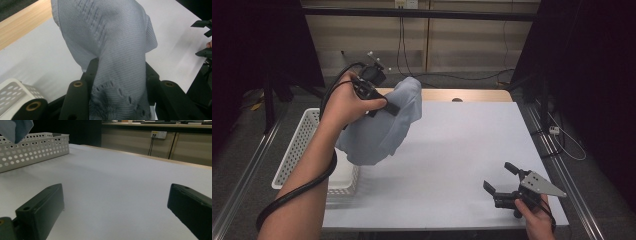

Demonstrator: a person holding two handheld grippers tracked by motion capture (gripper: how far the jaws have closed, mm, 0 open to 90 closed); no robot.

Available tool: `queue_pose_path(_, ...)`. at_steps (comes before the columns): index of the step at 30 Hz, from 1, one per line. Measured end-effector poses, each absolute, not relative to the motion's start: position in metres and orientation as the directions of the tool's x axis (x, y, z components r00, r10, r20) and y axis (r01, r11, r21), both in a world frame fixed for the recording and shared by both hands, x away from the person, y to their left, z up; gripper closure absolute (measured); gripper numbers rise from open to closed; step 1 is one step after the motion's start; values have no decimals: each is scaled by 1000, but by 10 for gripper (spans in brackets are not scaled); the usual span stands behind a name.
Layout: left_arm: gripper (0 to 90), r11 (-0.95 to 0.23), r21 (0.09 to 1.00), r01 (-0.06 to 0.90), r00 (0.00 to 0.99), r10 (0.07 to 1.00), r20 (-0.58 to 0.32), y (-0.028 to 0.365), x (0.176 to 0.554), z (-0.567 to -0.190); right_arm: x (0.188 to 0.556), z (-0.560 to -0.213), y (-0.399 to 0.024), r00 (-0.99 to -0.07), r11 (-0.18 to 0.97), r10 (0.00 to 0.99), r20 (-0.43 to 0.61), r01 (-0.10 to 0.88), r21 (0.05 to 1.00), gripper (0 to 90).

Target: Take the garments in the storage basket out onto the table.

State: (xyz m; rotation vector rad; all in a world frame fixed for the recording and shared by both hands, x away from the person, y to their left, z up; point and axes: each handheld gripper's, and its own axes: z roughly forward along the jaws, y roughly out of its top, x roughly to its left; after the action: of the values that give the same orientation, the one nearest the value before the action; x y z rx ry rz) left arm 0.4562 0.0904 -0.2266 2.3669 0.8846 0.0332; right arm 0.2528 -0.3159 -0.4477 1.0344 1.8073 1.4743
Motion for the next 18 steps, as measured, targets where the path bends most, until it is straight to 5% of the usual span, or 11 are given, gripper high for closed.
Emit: queue_pose_path(18, 589, -594, 561, 577, 791, 578, -201, 73, 452, -253, 253, -449, -315, -531, 89, 846, 37, 210, 974, 4)
